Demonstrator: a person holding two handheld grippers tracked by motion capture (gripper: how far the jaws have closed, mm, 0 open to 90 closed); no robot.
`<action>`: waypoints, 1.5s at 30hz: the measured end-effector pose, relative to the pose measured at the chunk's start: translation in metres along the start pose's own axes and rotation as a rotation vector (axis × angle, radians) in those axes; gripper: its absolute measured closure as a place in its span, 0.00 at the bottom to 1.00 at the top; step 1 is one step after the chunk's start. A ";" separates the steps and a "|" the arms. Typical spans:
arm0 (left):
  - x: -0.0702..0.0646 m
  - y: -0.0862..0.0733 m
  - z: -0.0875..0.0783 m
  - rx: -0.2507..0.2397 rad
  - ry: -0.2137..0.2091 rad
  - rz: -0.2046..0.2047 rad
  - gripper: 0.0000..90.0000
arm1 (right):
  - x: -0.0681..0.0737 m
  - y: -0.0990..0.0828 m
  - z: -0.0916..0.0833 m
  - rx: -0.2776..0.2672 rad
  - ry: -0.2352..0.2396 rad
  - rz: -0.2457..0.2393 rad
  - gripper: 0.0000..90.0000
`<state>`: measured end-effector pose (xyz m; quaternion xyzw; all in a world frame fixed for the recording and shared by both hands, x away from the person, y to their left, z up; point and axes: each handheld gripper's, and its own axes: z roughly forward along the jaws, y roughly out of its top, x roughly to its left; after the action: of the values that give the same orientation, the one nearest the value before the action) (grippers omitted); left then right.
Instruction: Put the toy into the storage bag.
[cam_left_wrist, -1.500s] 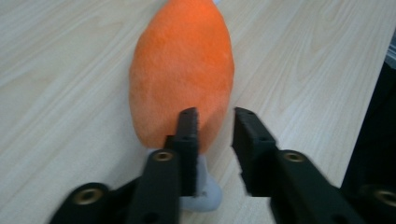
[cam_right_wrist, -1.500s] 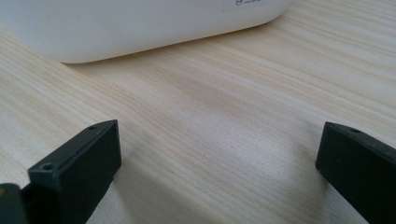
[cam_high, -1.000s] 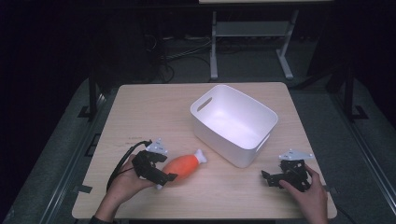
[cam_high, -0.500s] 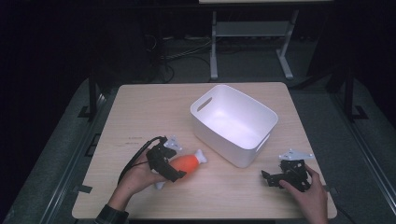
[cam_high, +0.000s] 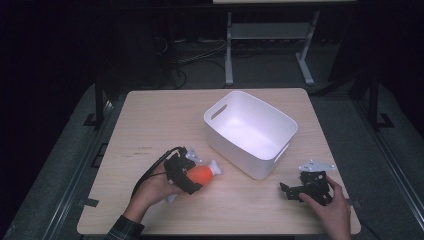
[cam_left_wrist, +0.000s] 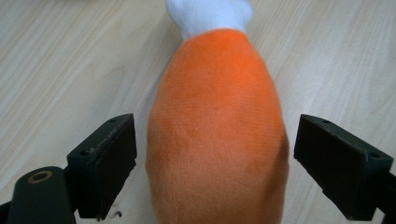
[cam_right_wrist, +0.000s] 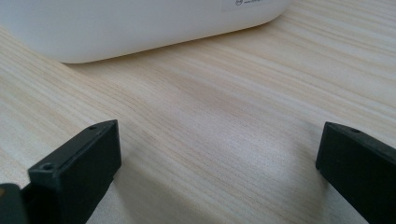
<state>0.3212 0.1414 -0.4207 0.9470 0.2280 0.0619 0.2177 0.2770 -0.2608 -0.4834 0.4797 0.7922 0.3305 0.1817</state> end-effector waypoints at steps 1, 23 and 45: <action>0.000 0.000 0.000 0.000 0.000 0.000 0.14 | 0.000 0.000 0.000 0.000 0.000 0.000 0.00; -0.005 0.000 0.019 0.076 0.019 0.042 0.14 | 0.000 0.000 0.000 0.000 0.000 0.000 0.00; -0.001 -0.006 0.014 0.027 -0.016 0.000 0.26 | 0.000 0.000 0.000 0.000 0.000 0.000 0.00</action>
<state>0.3207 0.1406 -0.4358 0.9503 0.2271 0.0513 0.2065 0.2770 -0.2609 -0.4834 0.4796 0.7923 0.3305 0.1818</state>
